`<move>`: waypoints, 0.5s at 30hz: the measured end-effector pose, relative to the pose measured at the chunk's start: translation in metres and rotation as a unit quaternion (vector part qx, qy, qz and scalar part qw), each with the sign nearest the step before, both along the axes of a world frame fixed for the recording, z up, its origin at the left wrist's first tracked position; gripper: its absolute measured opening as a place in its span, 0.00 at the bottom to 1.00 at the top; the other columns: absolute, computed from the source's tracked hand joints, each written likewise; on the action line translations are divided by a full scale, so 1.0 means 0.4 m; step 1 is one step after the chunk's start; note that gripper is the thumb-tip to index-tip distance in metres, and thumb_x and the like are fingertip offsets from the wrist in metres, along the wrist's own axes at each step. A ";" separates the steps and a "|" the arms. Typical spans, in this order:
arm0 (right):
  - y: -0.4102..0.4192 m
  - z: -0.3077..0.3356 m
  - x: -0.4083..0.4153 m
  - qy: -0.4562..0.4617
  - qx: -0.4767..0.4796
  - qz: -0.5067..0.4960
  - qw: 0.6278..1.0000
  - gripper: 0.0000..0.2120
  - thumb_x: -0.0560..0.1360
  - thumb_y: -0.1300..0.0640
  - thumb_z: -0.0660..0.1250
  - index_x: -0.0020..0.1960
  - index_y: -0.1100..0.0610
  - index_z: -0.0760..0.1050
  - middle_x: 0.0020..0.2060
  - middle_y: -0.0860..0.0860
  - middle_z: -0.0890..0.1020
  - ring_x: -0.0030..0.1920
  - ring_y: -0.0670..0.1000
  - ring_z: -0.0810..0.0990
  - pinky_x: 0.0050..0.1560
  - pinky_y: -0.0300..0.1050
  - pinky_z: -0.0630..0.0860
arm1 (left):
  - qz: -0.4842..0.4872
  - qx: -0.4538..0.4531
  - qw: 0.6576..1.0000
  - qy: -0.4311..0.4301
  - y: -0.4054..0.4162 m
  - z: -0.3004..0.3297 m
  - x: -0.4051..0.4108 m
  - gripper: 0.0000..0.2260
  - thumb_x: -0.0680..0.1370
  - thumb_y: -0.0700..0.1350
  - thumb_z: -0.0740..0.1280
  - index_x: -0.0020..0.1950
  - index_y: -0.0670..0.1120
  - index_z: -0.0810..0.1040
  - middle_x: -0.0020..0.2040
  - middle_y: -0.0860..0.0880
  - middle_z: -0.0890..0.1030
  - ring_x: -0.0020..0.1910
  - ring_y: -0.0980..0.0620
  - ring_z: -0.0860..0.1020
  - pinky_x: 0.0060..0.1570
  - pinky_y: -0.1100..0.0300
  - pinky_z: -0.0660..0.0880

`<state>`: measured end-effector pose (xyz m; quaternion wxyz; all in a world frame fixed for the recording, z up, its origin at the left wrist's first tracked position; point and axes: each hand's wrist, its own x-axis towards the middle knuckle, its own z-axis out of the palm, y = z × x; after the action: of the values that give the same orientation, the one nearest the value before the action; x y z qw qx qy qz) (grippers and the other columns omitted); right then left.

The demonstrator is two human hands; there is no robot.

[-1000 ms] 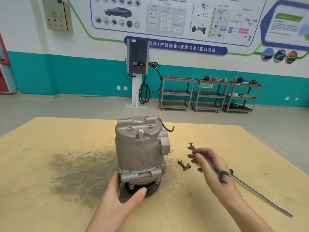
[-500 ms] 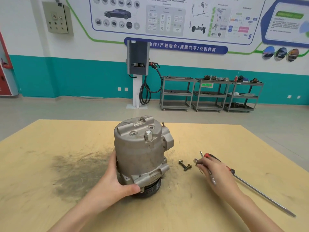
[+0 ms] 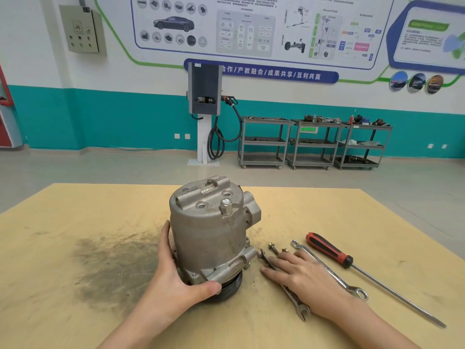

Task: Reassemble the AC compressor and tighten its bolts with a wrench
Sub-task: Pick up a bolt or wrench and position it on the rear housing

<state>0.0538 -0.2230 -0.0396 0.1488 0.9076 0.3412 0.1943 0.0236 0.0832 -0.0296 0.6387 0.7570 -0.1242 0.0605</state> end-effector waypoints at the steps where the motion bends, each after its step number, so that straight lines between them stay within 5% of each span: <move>1: 0.002 -0.001 0.003 0.001 -0.002 0.006 1.000 0.28 0.64 0.56 0.79 0.63 0.45 0.78 0.58 0.45 0.82 0.55 0.47 0.81 0.47 0.42 0.79 | -0.003 0.002 1.000 -0.006 0.001 -0.001 0.003 0.67 0.47 0.67 0.82 0.71 0.75 0.38 0.64 0.84 0.57 0.67 0.77 0.62 0.73 0.54 0.60; 5: 0.004 -0.001 0.013 -0.020 0.066 -0.001 0.998 0.26 0.69 0.59 0.75 0.65 0.47 0.77 0.59 0.43 0.81 0.55 0.47 0.81 0.48 0.42 0.78 | -0.010 -0.026 1.000 -0.009 0.008 0.004 0.019 0.66 0.44 0.72 0.79 0.72 0.74 0.40 0.71 0.75 0.55 0.70 0.72 0.62 0.74 0.54 0.62; 8: -0.004 0.010 0.035 -0.010 0.143 -0.132 0.981 0.30 0.70 0.66 0.72 0.68 0.48 0.74 0.64 0.47 0.78 0.61 0.50 0.77 0.52 0.45 0.76 | -0.010 -0.054 0.998 -0.019 0.008 -0.001 0.026 0.62 0.45 0.74 0.77 0.72 0.70 0.47 0.72 0.70 0.58 0.66 0.76 0.65 0.62 0.72 0.68; 10: -0.016 0.005 0.057 0.018 0.142 -0.189 0.972 0.29 0.78 0.65 0.61 0.74 0.44 0.64 0.74 0.50 0.65 0.72 0.52 0.64 0.63 0.48 0.68 | -0.014 -0.066 0.998 -0.009 0.007 -0.009 0.024 0.63 0.45 0.73 0.77 0.74 0.67 0.49 0.71 0.68 0.62 0.64 0.76 0.68 0.54 0.78 0.70; 12: -0.020 0.004 0.075 0.047 0.118 -0.198 0.972 0.27 0.81 0.63 0.56 0.75 0.42 0.60 0.78 0.50 0.56 0.76 0.52 0.56 0.67 0.49 0.63 | -0.023 -0.069 0.997 0.005 0.007 -0.012 0.022 0.66 0.45 0.73 0.77 0.77 0.63 0.50 0.71 0.65 0.65 0.63 0.74 0.70 0.53 0.77 0.70; 15: -0.016 -0.003 0.105 0.071 0.105 -0.192 0.973 0.20 0.83 0.55 0.54 0.73 0.42 0.65 0.78 0.50 0.57 0.76 0.52 0.56 0.68 0.50 0.63 | -0.026 -0.064 0.998 0.017 0.008 -0.009 0.022 0.68 0.43 0.73 0.77 0.78 0.60 0.50 0.72 0.61 0.67 0.66 0.67 0.71 0.63 0.66 0.70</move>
<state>0.0959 -0.2293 -0.0407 0.0629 0.9781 0.1476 0.1322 0.0324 0.0863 -0.0333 0.6889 0.7122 -0.1290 0.0393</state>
